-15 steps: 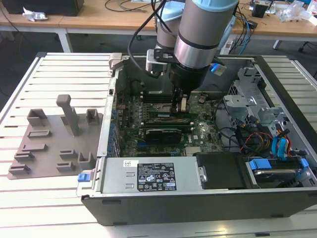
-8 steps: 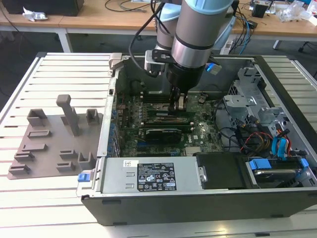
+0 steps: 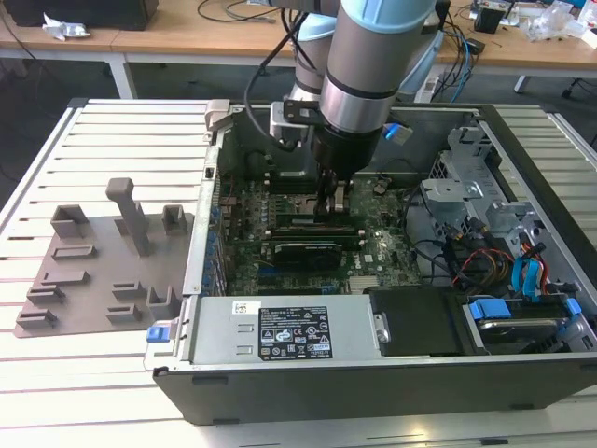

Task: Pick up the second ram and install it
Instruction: 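Insert the second ram into the second slot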

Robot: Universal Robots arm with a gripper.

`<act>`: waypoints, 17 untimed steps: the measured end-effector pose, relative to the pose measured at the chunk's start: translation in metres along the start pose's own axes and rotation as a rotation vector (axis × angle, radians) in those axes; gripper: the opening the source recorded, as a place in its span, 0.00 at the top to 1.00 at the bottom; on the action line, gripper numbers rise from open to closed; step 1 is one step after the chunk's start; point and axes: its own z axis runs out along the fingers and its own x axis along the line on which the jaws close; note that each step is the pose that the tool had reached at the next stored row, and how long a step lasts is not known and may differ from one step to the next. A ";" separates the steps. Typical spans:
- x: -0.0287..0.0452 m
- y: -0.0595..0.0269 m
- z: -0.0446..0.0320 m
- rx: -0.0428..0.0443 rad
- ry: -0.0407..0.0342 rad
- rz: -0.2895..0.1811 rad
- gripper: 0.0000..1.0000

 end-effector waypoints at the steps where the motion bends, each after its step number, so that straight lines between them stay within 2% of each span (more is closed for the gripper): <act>1: -0.0002 0.0001 0.0021 0.0006 -0.0015 0.017 0.87; 4: -0.0001 -0.0003 0.0073 0.0006 -0.0014 0.016 0.87; 17: -0.0022 0.0016 0.0195 0.0002 -0.0001 0.002 0.87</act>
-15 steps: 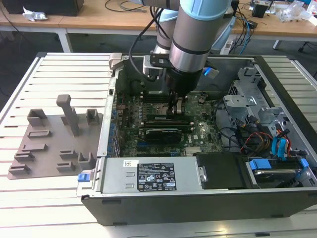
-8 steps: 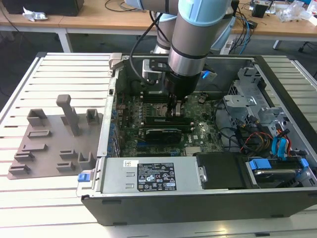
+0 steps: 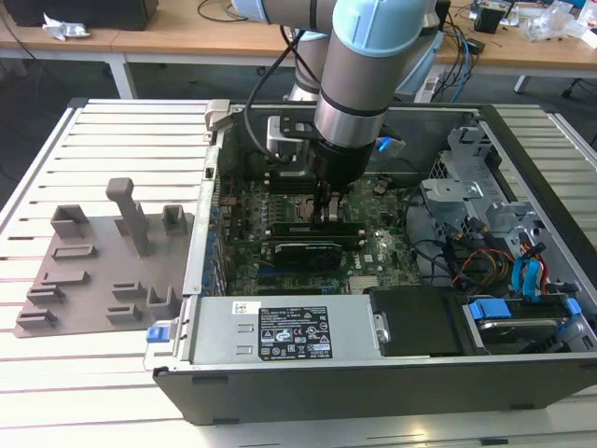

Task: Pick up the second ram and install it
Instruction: 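Insert the second ram into the second slot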

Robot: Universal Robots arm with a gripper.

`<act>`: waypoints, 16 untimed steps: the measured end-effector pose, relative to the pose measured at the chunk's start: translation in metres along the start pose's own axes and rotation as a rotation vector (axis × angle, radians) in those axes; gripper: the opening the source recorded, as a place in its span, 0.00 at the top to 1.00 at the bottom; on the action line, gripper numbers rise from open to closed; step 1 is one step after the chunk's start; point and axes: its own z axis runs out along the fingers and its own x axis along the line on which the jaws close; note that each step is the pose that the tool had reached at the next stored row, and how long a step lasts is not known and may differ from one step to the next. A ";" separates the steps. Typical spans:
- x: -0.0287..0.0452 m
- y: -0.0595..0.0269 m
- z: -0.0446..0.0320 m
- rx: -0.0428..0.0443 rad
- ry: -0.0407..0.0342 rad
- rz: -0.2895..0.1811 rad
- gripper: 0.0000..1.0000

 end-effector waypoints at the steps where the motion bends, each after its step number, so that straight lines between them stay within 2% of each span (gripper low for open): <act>1: 0.0000 0.0001 0.0003 -0.0001 0.0003 0.000 0.87; 7: -0.0002 0.0009 -0.0015 0.0010 0.0002 -0.002 0.87; 11: -0.0041 0.0006 0.0023 0.0012 0.0002 -0.004 0.87; 16: -0.0042 0.0009 0.0013 0.0018 0.0001 -0.001 0.87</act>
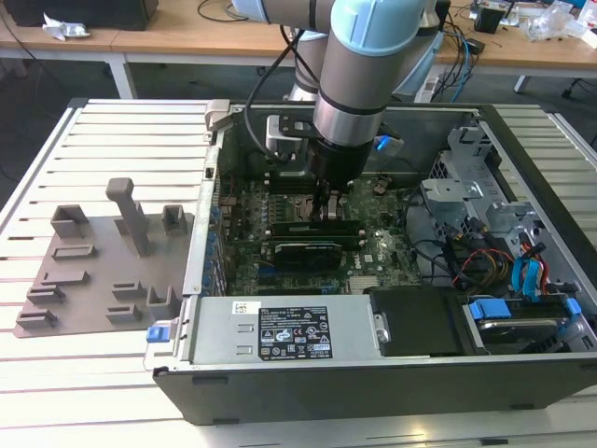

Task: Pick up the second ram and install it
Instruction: 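Insert the second ram into the second slot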

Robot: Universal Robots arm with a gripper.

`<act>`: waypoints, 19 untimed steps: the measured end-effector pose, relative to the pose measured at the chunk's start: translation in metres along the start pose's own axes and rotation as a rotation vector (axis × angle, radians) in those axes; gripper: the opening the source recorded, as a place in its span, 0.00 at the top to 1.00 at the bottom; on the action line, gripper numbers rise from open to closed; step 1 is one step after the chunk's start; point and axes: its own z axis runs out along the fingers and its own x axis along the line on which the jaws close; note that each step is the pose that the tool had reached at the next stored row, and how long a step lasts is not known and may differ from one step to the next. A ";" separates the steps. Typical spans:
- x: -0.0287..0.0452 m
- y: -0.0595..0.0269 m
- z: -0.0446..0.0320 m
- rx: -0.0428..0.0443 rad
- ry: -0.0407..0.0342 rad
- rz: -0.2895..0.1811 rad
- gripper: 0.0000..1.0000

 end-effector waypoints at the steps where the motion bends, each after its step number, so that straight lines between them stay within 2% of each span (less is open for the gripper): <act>1: 0.0002 0.0001 -0.0001 0.0001 0.0000 0.001 0.87; 7: 0.0028 0.0006 0.0000 0.0003 -0.0008 0.011 0.87; 14: 0.0031 0.0000 0.0062 0.0002 -0.0011 0.011 0.87; 17: 0.0031 0.0002 0.0064 -0.0005 -0.0019 0.011 0.87; 18: 0.0031 0.0001 0.0064 0.0003 -0.0014 0.011 0.80; 19: 0.0031 0.0000 0.0063 0.0004 -0.0008 0.011 0.80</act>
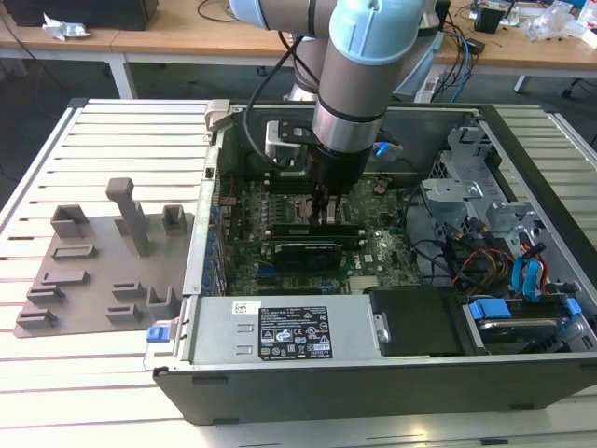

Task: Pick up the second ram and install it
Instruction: 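Insert the second ram into the second slot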

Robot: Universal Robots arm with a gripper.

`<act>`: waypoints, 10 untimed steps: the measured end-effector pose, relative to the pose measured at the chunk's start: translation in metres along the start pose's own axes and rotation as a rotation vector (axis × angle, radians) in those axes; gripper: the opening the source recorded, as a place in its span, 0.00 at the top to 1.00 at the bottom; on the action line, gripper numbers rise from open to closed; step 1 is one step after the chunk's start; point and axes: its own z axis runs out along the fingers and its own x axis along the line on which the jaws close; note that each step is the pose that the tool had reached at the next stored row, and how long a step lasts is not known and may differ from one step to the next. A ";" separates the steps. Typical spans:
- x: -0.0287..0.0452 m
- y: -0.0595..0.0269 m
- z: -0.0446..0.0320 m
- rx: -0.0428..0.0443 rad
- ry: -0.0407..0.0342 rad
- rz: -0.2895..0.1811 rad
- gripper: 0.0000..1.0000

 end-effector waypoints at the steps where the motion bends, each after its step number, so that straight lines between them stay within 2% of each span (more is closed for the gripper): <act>1: -0.0001 0.0002 -0.0029 0.0001 0.0003 0.000 0.80; 2: -0.0011 0.0014 -0.0162 0.0016 0.0005 0.000 0.80; 4: -0.0030 0.0026 -0.0279 0.0029 0.0031 0.000 0.80; 5: -0.0051 0.0036 -0.0393 0.0041 0.0079 0.001 0.81; 6: -0.0063 0.0041 -0.0449 0.0049 0.0114 0.001 0.90; 10: -0.0064 0.0044 -0.0474 0.0049 0.0115 0.001 0.90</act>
